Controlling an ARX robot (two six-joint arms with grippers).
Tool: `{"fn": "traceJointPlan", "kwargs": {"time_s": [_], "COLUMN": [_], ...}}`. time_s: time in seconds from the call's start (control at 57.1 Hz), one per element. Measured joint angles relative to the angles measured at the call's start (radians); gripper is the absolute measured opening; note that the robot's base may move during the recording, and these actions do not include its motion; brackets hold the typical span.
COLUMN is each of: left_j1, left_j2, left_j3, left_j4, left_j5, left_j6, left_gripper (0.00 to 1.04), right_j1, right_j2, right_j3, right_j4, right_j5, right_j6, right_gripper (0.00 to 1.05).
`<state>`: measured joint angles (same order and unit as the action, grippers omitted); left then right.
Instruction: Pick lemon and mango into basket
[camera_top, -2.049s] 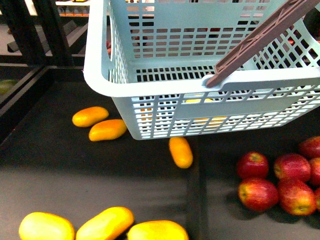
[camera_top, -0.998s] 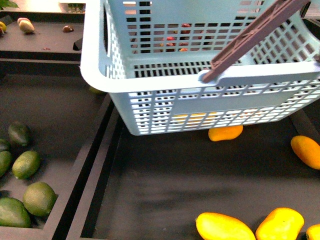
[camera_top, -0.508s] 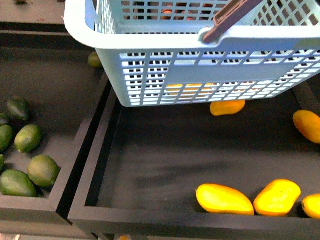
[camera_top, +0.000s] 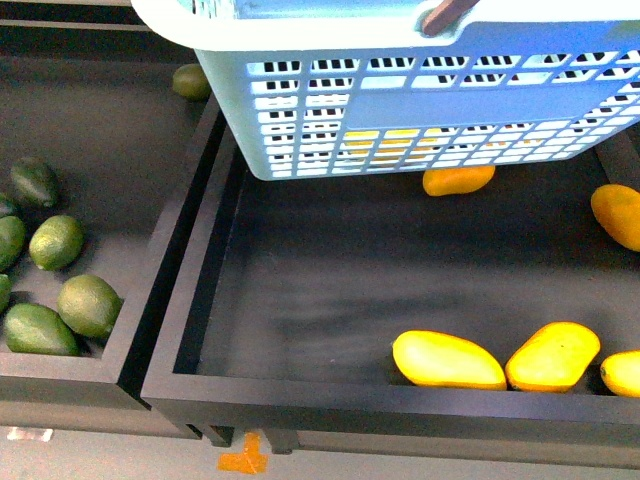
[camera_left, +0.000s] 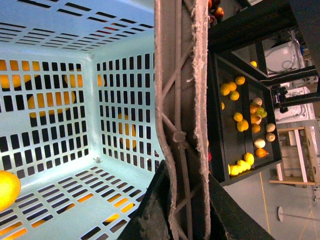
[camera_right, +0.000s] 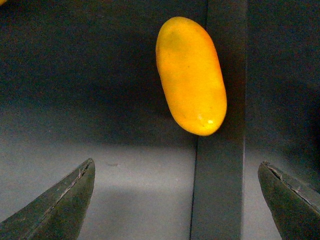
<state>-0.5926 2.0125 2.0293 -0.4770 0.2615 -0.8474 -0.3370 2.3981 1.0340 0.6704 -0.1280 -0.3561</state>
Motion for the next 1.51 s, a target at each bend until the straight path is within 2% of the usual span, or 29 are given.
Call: {"fn": "traceJointPlan", "kwargs": {"time_s": [0.7,1.366,1.506], "left_j1": [0.0,0.0,0.0], "left_j2": [0.0,0.0,0.0], "left_j3": [0.0,0.0,0.0], "left_j4": [0.0,0.0,0.0], "left_j5": [0.001,0.001,0.001], "left_j6": [-0.002,-0.002,-0.002], "left_gripper": [0.08,0.08,0.08], "right_j1": [0.09,0.069,0.063], "right_j2": [0.318,0.441,0.446], "right_j3": [0.672,0.817,0.821], "right_j4": [-0.327,-0.423,-0.444], "right_j5": [0.031,0.073,0.075], "right_j6": [0.023,0.027,0.032], "right_gripper": [0.96,0.96,0.8]}}
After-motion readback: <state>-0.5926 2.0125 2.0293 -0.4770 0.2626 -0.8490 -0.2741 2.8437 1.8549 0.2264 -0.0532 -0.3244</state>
